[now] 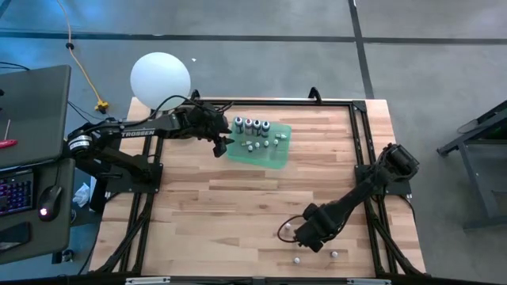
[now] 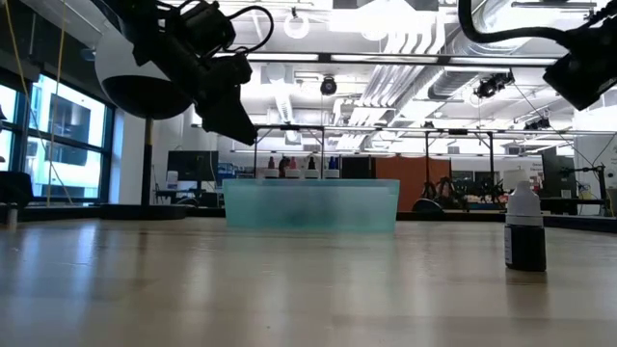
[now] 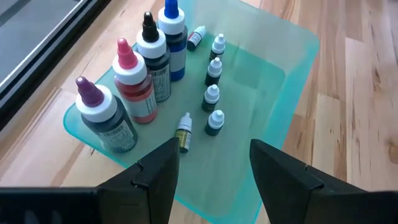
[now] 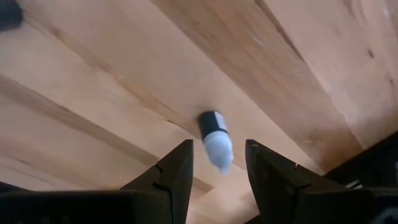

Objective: Pick & Place food coloring
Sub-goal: Put the blue food coloring bottle into the bin

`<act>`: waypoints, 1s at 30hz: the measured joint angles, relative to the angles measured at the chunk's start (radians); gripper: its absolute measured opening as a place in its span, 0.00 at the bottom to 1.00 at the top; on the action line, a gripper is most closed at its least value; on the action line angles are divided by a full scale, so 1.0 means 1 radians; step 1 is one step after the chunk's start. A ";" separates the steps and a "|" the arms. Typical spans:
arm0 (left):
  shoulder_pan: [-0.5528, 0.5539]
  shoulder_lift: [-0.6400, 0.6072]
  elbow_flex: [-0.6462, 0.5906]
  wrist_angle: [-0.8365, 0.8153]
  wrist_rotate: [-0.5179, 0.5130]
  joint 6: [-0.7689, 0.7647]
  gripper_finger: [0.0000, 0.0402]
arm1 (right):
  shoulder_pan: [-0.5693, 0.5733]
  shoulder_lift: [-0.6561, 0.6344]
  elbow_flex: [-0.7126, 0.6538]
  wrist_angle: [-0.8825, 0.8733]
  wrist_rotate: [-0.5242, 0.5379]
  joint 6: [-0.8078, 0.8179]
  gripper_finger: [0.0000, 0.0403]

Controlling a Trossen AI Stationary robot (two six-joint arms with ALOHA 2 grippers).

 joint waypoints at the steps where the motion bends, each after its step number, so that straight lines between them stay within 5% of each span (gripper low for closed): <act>1: 0.000 0.000 0.000 0.000 0.000 0.000 0.48 | 0.000 0.000 0.000 0.006 -0.002 0.000 0.34; 24: 0.000 0.000 0.002 -0.002 0.024 0.000 0.48 | 0.047 0.000 -0.001 0.001 0.030 0.161 0.34; 30: 0.000 0.000 0.002 -0.004 0.025 0.000 0.48 | 0.058 0.000 -0.108 0.106 -0.033 0.225 0.34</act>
